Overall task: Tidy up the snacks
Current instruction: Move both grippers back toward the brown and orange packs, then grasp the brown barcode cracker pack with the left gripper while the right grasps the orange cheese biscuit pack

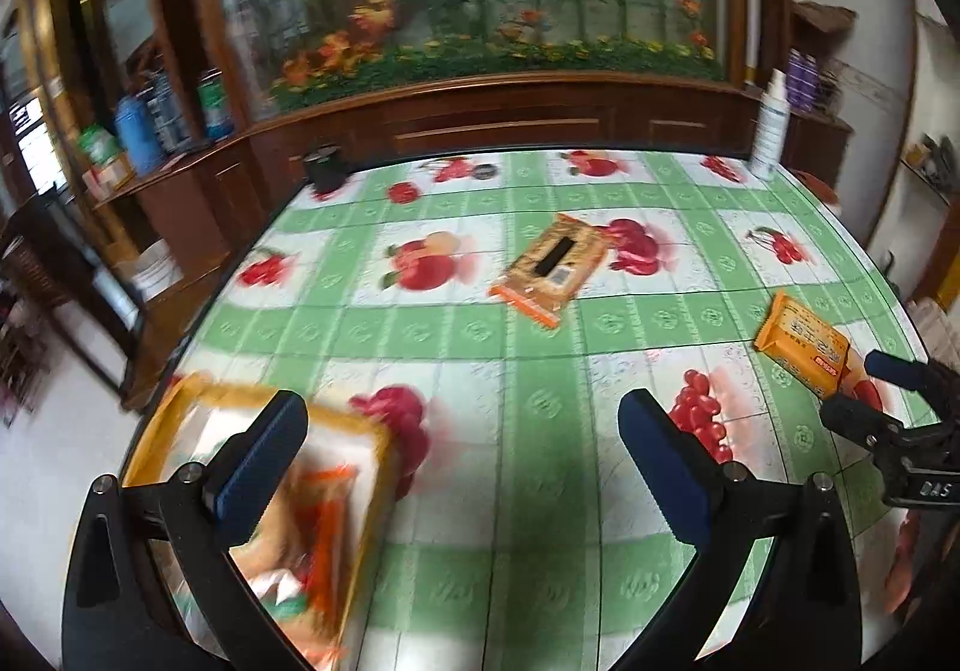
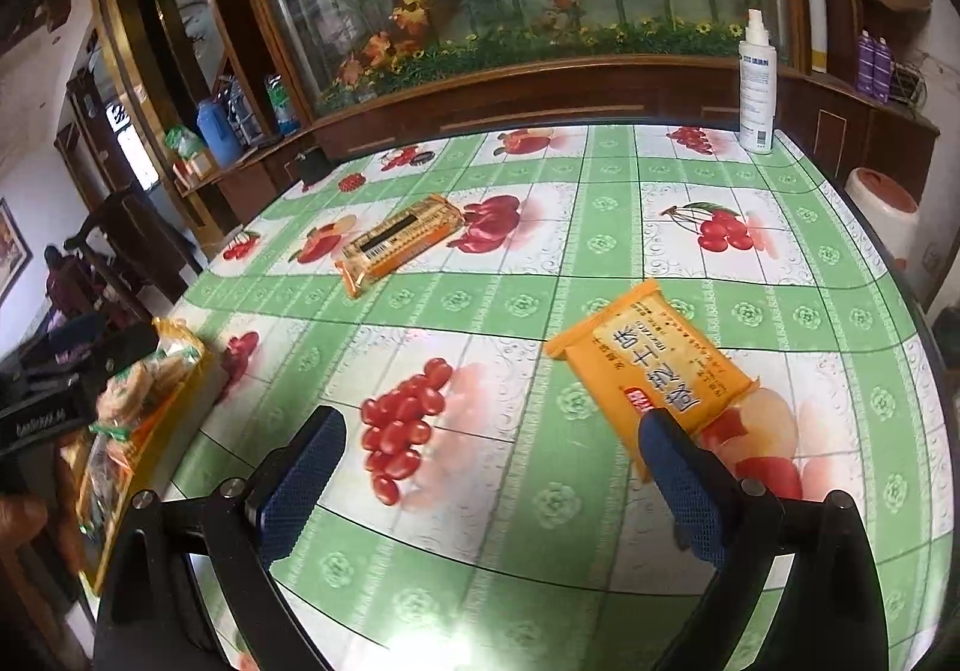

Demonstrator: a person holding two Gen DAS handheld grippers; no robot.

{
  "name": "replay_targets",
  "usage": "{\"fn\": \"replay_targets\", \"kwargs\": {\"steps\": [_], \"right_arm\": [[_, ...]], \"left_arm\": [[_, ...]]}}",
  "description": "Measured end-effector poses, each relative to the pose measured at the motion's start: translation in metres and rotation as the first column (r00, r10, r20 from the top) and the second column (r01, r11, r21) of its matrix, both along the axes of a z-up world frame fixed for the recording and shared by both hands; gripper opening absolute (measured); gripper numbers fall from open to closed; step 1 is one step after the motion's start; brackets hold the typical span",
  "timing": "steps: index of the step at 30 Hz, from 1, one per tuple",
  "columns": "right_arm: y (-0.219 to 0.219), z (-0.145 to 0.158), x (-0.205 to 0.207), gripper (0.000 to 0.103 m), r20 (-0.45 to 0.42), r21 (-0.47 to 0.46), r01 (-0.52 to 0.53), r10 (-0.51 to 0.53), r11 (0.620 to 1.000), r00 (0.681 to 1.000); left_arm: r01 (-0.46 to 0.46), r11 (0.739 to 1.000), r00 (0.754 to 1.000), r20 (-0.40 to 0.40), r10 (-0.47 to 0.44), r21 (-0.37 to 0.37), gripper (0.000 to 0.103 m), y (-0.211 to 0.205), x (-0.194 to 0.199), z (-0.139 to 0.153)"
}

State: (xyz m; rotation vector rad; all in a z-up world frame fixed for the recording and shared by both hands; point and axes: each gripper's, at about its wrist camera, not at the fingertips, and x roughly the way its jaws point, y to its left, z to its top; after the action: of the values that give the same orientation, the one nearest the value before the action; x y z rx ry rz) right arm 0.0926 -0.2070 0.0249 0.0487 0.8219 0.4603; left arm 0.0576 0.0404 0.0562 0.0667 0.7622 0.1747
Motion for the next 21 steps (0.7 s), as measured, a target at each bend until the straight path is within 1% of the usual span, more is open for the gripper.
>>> {"fn": "replay_targets", "kwargs": {"steps": [3, 4, 6, 8, 11, 14, 17, 19, 21], "right_arm": [[-0.009, -0.002, 0.005, 0.100, 0.005, -0.003, -0.045, 0.045, 0.999, 0.999], [-0.016, -0.003, 0.008, 0.101, 0.005, 0.005, -0.055, 0.055, 0.998, 0.998], [-0.024, -0.005, 0.015, 0.102, -0.001, -0.011, -0.043, 0.043, 0.999, 0.999], [-0.033, -0.008, 0.023, 0.102, -0.007, -0.029, -0.034, 0.034, 0.999, 0.999], [-0.035, -0.010, 0.032, 0.102, -0.018, -0.052, -0.057, 0.056, 0.997, 0.998], [-0.029, -0.015, 0.043, 0.102, -0.030, -0.081, -0.119, 0.117, 0.990, 0.993], [-0.024, -0.023, 0.060, 0.102, -0.068, -0.097, -0.168, 0.162, 0.981, 0.984], [-0.024, -0.029, 0.068, 0.102, -0.093, -0.098, -0.186, 0.177, 0.978, 0.980], [-0.022, -0.034, 0.077, 0.103, -0.116, -0.108, -0.196, 0.184, 0.975, 0.976]], "left_arm": [[0.056, 0.998, 0.997, -0.047, -0.055, 0.023, 0.103, -0.003, 0.031, -0.014], [0.066, 0.998, 0.996, -0.060, -0.065, 0.017, 0.103, -0.003, 0.040, -0.019], [0.078, 0.997, 0.993, -0.089, -0.077, 0.003, 0.103, -0.003, 0.053, -0.027], [0.086, 0.996, 0.991, -0.104, -0.085, 0.002, 0.103, -0.004, 0.061, -0.034], [0.116, 0.993, 0.986, -0.120, -0.116, -0.004, 0.103, -0.007, 0.070, -0.041], [0.154, 0.988, 0.979, -0.130, -0.154, -0.006, 0.103, -0.010, 0.079, -0.044], [0.195, 0.981, 0.971, -0.144, -0.192, 0.007, 0.103, -0.014, 0.092, -0.045], [0.225, 0.974, 0.964, -0.151, -0.218, 0.032, 0.103, -0.018, 0.106, -0.045], [0.254, 0.964, 0.957, -0.159, -0.241, 0.073, 0.103, -0.022, 0.123, -0.047]]}}
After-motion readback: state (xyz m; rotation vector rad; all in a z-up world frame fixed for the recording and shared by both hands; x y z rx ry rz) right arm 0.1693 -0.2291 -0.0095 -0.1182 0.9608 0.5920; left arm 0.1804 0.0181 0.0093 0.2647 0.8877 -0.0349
